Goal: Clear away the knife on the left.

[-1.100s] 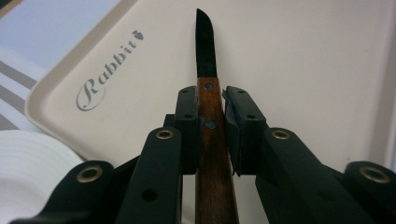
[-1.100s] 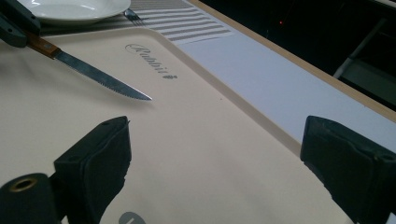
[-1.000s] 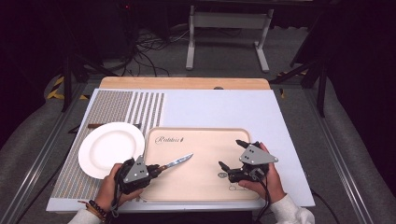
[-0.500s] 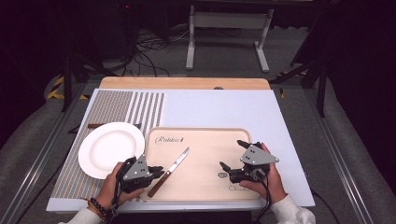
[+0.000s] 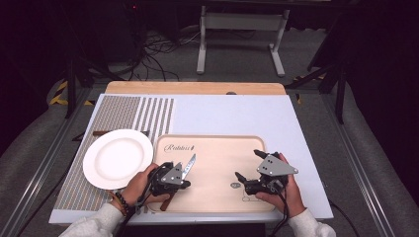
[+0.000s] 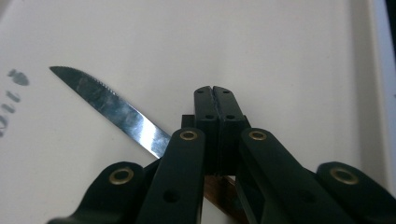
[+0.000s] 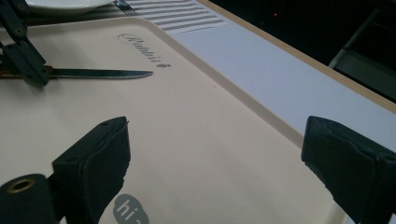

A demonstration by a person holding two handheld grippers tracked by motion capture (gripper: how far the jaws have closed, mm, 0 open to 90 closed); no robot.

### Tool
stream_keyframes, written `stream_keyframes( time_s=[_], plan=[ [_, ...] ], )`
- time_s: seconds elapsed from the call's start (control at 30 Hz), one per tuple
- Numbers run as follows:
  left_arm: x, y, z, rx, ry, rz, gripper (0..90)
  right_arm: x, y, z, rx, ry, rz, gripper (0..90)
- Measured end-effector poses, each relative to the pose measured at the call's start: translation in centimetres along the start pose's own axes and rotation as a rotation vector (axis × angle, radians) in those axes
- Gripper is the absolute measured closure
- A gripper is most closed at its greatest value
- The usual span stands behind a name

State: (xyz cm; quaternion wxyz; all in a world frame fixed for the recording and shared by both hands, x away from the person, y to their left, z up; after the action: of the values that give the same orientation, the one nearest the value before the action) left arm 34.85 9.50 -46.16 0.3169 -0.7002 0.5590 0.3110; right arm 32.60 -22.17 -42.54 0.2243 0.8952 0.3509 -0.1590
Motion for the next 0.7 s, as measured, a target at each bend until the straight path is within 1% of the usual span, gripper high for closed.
stream_keyframes(
  time_s=[0.03,0.07,0.13,0.23,0.27,0.3,0.33,0.4,0.47,0.5,0.53,0.57,0.63,0.7],
  plan=[
    [0.0,0.0,0.0,0.000,0.000,0.000,90.0,0.0,0.0,0.0,0.001,0.000,-0.001,9.3],
    [0.1,-0.1,-0.3,0.007,-0.014,-0.008,90.0,0.0,0.0,0.0,-0.001,-0.003,-0.002,9.4],
    [0.1,-0.2,-0.4,0.009,-0.023,-0.011,90.0,0.1,0.0,0.1,0.000,-0.005,-0.004,9.4],
    [-0.2,-0.2,0.0,0.006,-0.036,-0.026,90.0,0.2,-0.1,0.1,-0.011,-0.013,-0.008,9.6],
    [-0.4,-0.2,0.1,0.008,-0.042,-0.030,90.0,0.3,-0.2,0.1,-0.026,-0.019,-0.002,9.7],
    [-0.8,-0.3,0.6,-0.005,-0.047,-0.040,90.0,0.3,-0.2,0.0,-0.027,-0.019,-0.002,9.7],
    [-0.8,-0.3,0.6,-0.005,-0.047,-0.040,90.0,0.3,-0.2,0.0,-0.028,-0.018,-0.004,9.7],
    [-1.2,-0.5,1.1,-0.020,-0.050,-0.049,90.0,0.4,-0.3,0.0,-0.030,-0.018,-0.005,9.7],
    [-1.5,-0.5,1.5,-0.046,-0.055,-0.056,90.0,0.4,-0.4,0.0,-0.036,-0.025,-0.004,9.7],
    [-1.6,-0.2,1.5,-0.053,-0.071,-0.082,90.0,0.4,-0.4,0.0,-0.035,-0.025,-0.006,9.7],
    [-1.8,0.1,1.4,-0.039,-0.097,-0.102,90.0,0.3,-0.3,0.1,-0.031,-0.024,-0.007,9.7],
    [-1.9,0.4,1.4,-0.038,-0.106,-0.112,90.0,0.3,-0.3,0.0,-0.025,-0.022,-0.006,9.7],
    [-2.1,0.6,1.6,-0.047,-0.116,-0.112,90.0,0.2,-0.2,0.1,-0.019,-0.020,-0.006,9.7],
    [-2.4,0.5,2.0,-0.069,-0.118,-0.114,90.0,0.1,-0.2,0.2,-0.017,-0.027,-0.004,9.7]
  ],
)
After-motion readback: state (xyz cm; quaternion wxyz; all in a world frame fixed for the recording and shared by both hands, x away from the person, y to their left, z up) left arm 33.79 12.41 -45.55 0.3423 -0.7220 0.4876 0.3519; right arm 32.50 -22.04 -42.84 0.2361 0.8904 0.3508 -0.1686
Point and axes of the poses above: each handheld gripper's, and its own axes: x roughly forward along the jaws, z roughly out of its underside, y roughly to its right, the point moved 1 cm from there along x, roughly forward along the jaws, and after that the axes turned 3 degrees about -x, right-handed, at the moved point
